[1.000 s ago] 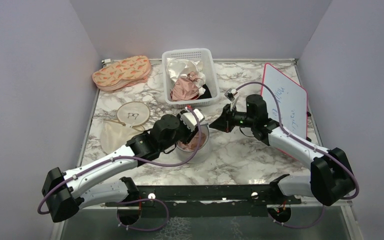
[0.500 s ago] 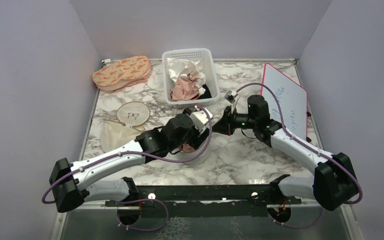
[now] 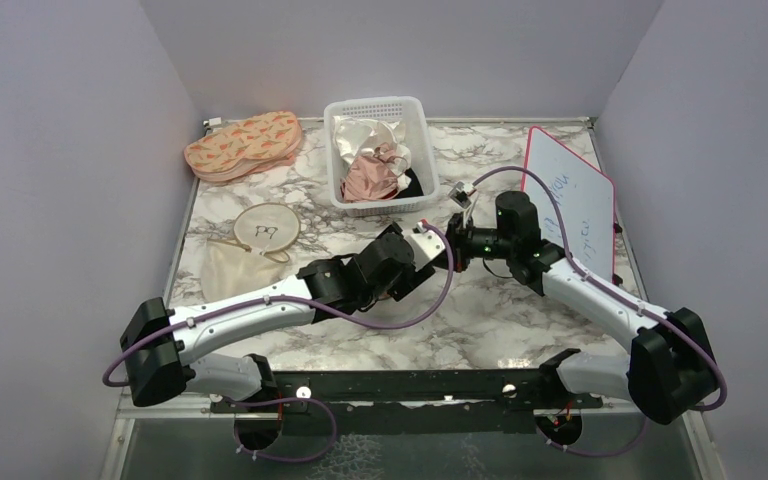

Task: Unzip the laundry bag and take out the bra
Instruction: Unzip the laundry bag at the center of the board.

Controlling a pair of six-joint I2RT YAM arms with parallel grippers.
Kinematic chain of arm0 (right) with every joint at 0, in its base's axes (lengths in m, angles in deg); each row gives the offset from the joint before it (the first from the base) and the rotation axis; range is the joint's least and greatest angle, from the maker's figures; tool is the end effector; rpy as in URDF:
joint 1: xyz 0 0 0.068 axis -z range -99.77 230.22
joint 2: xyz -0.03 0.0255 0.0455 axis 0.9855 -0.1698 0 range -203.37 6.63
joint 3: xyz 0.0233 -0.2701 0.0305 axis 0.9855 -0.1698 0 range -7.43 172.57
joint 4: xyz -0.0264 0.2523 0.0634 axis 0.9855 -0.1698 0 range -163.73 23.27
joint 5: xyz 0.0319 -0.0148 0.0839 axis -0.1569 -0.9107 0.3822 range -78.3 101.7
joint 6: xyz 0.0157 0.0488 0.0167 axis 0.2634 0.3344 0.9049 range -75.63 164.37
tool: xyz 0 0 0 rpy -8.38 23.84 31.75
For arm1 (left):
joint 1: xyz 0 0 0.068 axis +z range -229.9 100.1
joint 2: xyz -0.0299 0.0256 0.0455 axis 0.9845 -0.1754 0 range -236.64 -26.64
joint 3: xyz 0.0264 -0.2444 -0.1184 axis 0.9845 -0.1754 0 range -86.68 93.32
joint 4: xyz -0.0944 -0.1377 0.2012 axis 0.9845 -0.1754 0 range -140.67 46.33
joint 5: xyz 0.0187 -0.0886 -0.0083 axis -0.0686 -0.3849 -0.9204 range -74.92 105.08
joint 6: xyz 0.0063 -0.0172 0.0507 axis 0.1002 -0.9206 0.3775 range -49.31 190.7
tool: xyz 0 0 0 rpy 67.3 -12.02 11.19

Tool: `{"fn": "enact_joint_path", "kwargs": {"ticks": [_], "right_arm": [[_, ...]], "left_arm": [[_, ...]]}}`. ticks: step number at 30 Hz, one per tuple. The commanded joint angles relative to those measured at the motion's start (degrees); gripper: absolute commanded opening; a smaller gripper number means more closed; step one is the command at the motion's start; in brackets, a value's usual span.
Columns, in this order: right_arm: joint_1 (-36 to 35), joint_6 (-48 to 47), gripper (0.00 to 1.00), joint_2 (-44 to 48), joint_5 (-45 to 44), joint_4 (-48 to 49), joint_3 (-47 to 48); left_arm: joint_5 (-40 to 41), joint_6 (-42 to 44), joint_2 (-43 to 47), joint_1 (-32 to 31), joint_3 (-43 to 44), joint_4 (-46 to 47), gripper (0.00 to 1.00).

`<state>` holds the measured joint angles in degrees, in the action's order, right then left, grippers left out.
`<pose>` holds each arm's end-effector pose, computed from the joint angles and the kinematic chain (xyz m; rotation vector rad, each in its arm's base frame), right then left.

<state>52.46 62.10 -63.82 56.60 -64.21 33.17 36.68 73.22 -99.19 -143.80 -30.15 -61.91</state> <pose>0.2203 0.1444 0.2468 -0.7024 2.0240 1.2809 0.1355 -0.2469 0.2952 0.9819 1.8901 -0.2243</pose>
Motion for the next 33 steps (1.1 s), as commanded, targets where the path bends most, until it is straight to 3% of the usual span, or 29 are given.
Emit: {"fn": "enact_joint_path", "kwargs": {"ticks": [1,9,16,33], "right_arm": [[-0.3,0.04,0.01,-0.01,2.02,0.45,-0.52],[-0.4,0.1,0.01,-1.76,2.47,1.48,-0.34],[-0.44,-0.41,0.01,-2.99,2.01,1.61,0.01],[-0.44,-1.24,0.01,-5.83,-4.63,1.01,4.38]], "left_arm": [[1.84,-0.33,-0.22,-0.6,0.22,-0.39,0.56],[3.46,1.0,-2.42,-0.61,0.04,-0.3,0.38],[0.73,2.83,-1.35,-0.54,0.67,-0.39,0.0],[-8.42,4.58,12.16,-0.67,0.52,-2.13,0.0]]}}
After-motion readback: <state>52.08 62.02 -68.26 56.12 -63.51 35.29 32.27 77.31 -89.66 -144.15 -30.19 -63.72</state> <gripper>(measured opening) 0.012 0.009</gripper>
